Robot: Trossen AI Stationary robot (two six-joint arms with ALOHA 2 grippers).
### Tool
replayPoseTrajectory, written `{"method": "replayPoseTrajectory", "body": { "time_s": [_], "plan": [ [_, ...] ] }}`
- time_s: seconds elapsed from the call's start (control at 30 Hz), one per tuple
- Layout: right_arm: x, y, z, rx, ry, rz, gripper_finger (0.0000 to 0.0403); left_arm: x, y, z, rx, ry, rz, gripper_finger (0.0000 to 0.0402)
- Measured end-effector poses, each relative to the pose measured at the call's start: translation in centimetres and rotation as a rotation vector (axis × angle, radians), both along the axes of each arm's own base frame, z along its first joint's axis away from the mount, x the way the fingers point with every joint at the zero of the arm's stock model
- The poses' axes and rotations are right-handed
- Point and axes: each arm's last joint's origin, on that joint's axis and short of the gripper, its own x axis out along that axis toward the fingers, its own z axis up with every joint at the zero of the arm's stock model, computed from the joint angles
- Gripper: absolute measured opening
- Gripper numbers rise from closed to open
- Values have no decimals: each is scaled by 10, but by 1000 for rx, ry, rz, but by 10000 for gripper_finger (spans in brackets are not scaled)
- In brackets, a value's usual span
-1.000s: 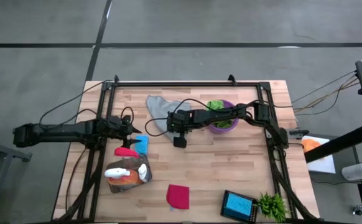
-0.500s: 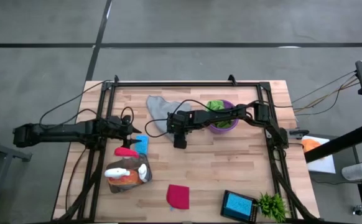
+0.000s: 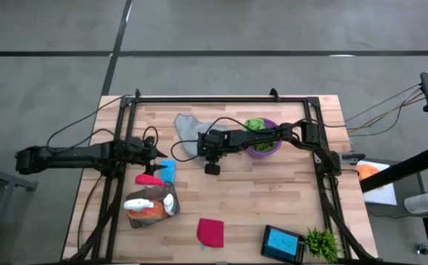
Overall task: Pick & Place Kitchen Items
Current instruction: Put the gray microfiber towel into the purple bucket
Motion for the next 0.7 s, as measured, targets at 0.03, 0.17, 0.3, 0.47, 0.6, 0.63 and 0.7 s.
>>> {"method": "replayPoseTrajectory", "body": {
  "time_s": [0.03,0.17,0.3,0.47,0.6,0.63,0.7],
  "plan": [
    [1,0,3,-2,-18,0,18,0,0,0,0,0,0,214],
    [1,3,25,-14,-100,2,18,0,0,0,0,0,0,214],
    [-2,3,53,-64,-186,-24,18,0,0,0,0,3,-1,214],
    [-14,3,85,-127,-291,-60,18,0,0,-1,1,8,2,214],
    [-31,6,101,-143,-464,-56,18,-1,0,-1,1,9,2,214],
    [-38,7,105,-150,-524,-50,18,-1,0,-1,1,10,2,214],
    [-53,8,110,-161,-629,-38,18,-1,0,-1,1,10,2,214]
  ]
}}
